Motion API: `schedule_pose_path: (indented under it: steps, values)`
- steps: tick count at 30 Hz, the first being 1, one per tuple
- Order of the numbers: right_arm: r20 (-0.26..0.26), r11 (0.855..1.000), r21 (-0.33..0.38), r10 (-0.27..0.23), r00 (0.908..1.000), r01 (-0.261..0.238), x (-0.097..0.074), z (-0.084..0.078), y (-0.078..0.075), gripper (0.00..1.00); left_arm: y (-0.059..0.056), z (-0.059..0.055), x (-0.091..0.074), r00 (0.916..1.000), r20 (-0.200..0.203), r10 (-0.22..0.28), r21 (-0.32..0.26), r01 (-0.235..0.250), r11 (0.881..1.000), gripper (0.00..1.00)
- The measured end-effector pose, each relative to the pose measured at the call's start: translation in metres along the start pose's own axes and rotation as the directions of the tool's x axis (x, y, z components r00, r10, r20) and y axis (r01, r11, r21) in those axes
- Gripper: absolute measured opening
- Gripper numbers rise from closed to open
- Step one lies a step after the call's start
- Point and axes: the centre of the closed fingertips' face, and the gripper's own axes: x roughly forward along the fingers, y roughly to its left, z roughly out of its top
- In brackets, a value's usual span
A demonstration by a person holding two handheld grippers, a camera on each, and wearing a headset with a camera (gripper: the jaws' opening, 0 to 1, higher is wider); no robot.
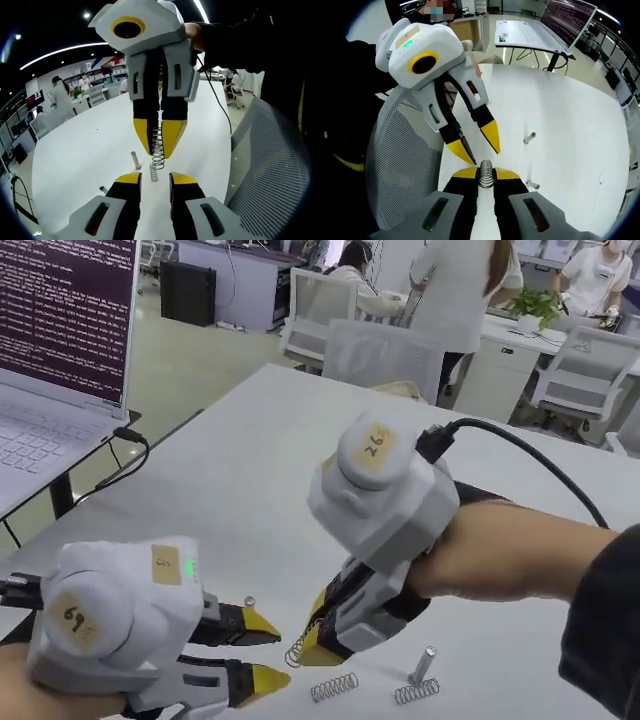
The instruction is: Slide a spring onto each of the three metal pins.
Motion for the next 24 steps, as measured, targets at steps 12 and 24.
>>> schedule_pose_path:
  steps: [12,24]
  values:
    - [0.008,1.000,-0.004,-0.009,0.9999,0.009,-0.002,0.008,-0.005,0.08,0.008,-0.013,-0.032,0.9979,0.012,0.064,-0.111,-0.062,0.992,0.30]
    - [0.008,1.000,-0.012,-0.028,0.9996,0.028,-0.005,0.014,-0.018,0.08,0.008,-0.029,-0.053,0.9887,0.014,0.149,-0.214,-0.143,0.966,0.50]
